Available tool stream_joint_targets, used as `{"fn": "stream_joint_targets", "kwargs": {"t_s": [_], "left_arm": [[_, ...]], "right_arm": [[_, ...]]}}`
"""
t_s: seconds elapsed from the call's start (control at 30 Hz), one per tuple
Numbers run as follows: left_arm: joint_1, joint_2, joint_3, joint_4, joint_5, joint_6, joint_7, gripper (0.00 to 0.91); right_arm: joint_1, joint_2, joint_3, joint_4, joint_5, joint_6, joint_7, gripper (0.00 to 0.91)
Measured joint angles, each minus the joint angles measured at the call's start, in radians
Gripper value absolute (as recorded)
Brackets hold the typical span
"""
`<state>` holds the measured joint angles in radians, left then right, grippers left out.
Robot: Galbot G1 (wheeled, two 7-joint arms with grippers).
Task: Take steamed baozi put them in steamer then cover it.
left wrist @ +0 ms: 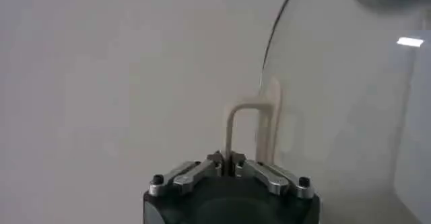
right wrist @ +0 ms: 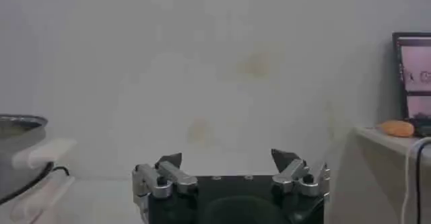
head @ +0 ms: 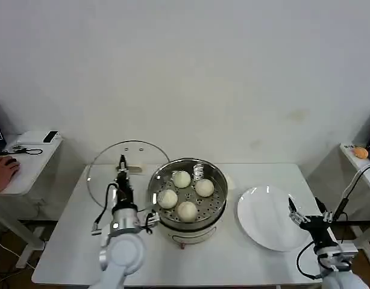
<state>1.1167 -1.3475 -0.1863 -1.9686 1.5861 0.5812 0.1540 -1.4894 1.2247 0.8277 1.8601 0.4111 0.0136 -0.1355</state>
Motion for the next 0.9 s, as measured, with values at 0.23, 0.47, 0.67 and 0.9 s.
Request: {"fn": "stream_joint_targets", "kwargs": {"t_s": [0.23,0.47,0.67,0.9], "left_arm": [[-0.044,-0.034,0.071,0.037,-0.001,0.015,0.019,0.0],[-0.056,-0.062,0.115,0.052,-0.004,0.021,0.045,0.0],[-0.053,-0.073,0.142,0.046,-0.063,0.022,0.068,0.0],[-0.056,-0.071,0.185,0.052,-0.077,0.03,0.069,0.0]], "right_arm": [[0.015,-0.001,-0.011,-0.012,-0.008,-0.004,0.0,0.907],[0.021,-0.001,-0.016,-0.012,-0.01,-0.005,-0.001,0.907],[0.021,-0.002,-0.016,-0.019,-0.01,-0.003,-0.002,0.907],[0.023,-0.006,-0.016,-0.024,-0.01,-0.003,-0.003,0.907]]}}
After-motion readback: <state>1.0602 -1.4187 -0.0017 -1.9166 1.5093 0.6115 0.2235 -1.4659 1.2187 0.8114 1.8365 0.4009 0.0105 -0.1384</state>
